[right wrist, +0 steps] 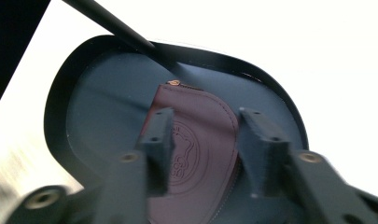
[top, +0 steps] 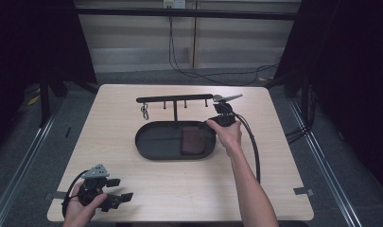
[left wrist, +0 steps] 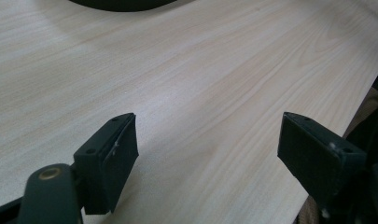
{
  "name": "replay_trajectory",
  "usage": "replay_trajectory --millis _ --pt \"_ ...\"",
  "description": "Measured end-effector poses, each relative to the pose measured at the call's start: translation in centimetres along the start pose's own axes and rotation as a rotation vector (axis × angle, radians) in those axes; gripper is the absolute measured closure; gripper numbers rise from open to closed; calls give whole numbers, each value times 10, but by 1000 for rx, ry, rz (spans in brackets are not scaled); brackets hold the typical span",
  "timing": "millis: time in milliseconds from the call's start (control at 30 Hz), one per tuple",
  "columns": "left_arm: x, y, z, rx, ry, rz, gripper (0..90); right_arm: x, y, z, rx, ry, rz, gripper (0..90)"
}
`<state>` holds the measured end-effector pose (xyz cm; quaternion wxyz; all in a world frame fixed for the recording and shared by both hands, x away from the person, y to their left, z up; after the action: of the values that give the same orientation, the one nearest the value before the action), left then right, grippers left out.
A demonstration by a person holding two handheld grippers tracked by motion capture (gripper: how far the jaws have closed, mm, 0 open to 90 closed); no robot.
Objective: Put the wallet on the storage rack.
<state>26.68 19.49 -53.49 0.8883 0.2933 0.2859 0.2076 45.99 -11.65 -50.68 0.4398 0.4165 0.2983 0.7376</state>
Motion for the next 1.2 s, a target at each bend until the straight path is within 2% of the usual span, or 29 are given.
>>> replay_trajectory --millis 167,400,633,1000,1200 --pt "1 0 0 2 5 3 199 0 8 1 -24 15 -6 409" --pt "2 0 0 1 12 8 199 0 20 2 -67 42 -12 319" --pt "3 1 1 -14 27 15 198 -1 29 -6 -87 68 -20 237" --pt "6 1 1 -20 44 31 198 -8 46 -19 -119 89 -30 204" --pt "6 2 1 -22 49 25 199 -12 54 -28 -130 104 -44 199"
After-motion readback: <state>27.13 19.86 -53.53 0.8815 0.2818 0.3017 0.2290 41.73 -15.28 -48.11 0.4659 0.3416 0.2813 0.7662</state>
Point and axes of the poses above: each handheld gripper's, and its own axes: y roughly backward along the jaws, z roughly out of its top, x roughly to its left, the point moved 9 cm from there along -y, roughly forward along the jaws, and after that the axes turned 8 degrees about -z, right-handed, at the moved point
